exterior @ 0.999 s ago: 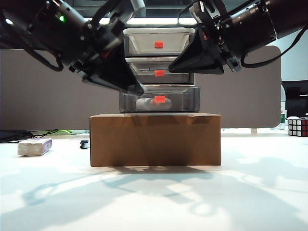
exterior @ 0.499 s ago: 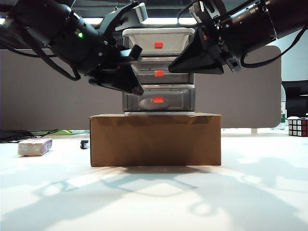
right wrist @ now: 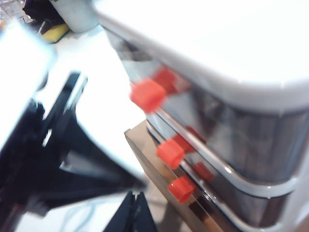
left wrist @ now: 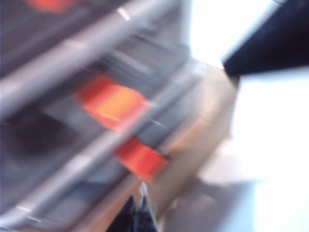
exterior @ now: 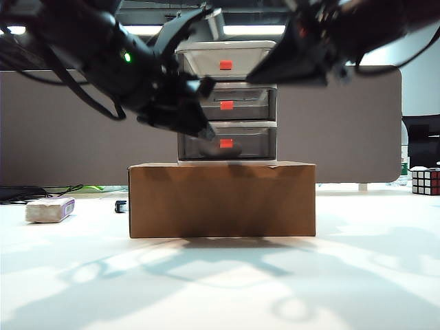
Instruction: Open the third layer of the drawer on the table, pick up the earphone case on the table and put it in, and finally close the drawer.
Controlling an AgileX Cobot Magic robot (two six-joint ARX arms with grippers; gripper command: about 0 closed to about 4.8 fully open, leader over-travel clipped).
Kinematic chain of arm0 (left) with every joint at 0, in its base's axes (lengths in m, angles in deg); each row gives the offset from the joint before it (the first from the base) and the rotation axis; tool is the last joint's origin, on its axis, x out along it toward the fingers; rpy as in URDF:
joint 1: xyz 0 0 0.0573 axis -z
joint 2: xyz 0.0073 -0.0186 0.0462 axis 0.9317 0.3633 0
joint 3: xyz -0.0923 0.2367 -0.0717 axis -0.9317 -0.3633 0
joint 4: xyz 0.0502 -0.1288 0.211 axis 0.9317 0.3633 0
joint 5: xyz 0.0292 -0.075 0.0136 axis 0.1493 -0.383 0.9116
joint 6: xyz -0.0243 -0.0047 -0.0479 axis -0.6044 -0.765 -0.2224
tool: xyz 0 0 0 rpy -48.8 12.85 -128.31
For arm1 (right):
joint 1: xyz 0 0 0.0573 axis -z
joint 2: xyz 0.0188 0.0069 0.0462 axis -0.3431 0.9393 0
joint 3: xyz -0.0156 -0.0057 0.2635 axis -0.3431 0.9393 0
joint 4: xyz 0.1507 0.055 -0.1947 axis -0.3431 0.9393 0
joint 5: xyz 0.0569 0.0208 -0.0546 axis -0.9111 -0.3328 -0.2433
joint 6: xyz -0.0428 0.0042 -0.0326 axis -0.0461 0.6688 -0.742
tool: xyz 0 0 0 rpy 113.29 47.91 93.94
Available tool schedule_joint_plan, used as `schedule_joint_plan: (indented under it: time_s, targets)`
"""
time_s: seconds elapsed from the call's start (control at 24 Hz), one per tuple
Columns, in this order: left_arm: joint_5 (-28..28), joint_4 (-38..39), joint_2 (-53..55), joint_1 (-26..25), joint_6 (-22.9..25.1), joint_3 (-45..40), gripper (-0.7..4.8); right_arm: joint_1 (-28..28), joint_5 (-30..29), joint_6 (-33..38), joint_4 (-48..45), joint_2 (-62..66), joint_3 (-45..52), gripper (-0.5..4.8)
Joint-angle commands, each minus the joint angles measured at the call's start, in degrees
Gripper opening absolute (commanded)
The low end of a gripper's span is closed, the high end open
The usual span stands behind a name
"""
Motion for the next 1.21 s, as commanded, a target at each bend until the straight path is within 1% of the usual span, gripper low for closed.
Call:
schedule_joint_plan:
  time_s: [0.04,0.12,0.17,0.21,0.25,0.37,0.42,0.46,0.5,0.58,0.62,0.67,0.75,0.83,0.92,1.08,1.21]
  targets:
    - [-1.7,4.0,-8.3,3.3,0.0,-4.6,-0.06,0.0,3.0,-5.7,8.0,-8.2,0.2,-0.05]
    - [-1.3,4.4,-16.5,4.7,-1.2,-9.9,-0.06,0.0,4.6,-6.1,10.5,-15.4,2.8,-0.05]
    - [-0.5,5.0,-22.3,4.9,-3.4,-13.3,-0.06,0.0,6.3,-6.1,11.8,-20.3,4.9,-0.05]
    - [-0.3,5.4,-26.0,4.9,-5.0,-15.5,-0.06,0.0,8.2,-6.1,12.6,-23.5,6.3,-0.05]
    - [0.1,5.5,-32.6,4.9,-6.9,-19.3,-0.06,0.0,11.1,-6.1,14.2,-28.8,8.8,-0.05]
    - [2.4,6.3,-47.8,4.9,-8.4,-27.4,-0.06,-0.1,15.8,-5.8,17.2,-40.0,14.4,-0.05]
    - [3.8,6.5,-53.9,4.9,-10.0,-30.8,-0.06,-0.1,19.4,-5.8,18.5,-45.2,17.3,-0.05]
    - [4.8,6.6,-57.4,4.9,-11.1,-33.0,-0.06,-0.1,20.8,-5.8,18.8,-47.6,18.5,-0.05]
    - [6.9,6.5,-62.0,4.9,-12.6,-35.8,-0.06,-0.1,21.2,-5.8,18.8,-51.1,20.7,-0.05]
    - [7.6,6.6,-70.2,4.9,-14.7,-40.1,-0.06,-0.1,22.1,-5.8,18.5,-57.1,24.8,-0.05]
    - [7.5,6.6,-72.8,4.9,-14.8,-41.4,-0.06,-0.1,22.1,-5.8,18.5,-58.7,25.9,-0.05]
    - [8.5,9.7,-77.0,4.9,-14.5,-42.2,-0.06,-0.2,21.9,-5.7,18.5,-61.7,28.2,-0.05]
    - [8.9,14.3,-81.4,4.8,-14.6,-42.3,-0.06,-0.2,22.6,-3.8,18.5,-65.3,31.5,-0.05]
    - [9.2,14.7,-81.4,4.7,-14.6,-42.3,-0.06,-0.1,24.9,-1.7,18.5,-67.2,33.9,-0.05]
    - [10.2,15.3,-81.4,4.7,-14.4,-42.3,-0.06,-0.2,24.8,0.7,17.9,-69.1,36.4,-0.05]
    - [11.7,15.5,-81.4,4.7,-14.1,-42.3,-0.06,-0.1,25.0,0.8,15.8,-72.5,40.7,-0.05]
    - [15.1,15.4,-81.4,4.6,-14.1,-42.3,-0.06,-0.2,24.8,0.9,14.3,-75.5,43.8,-0.05]
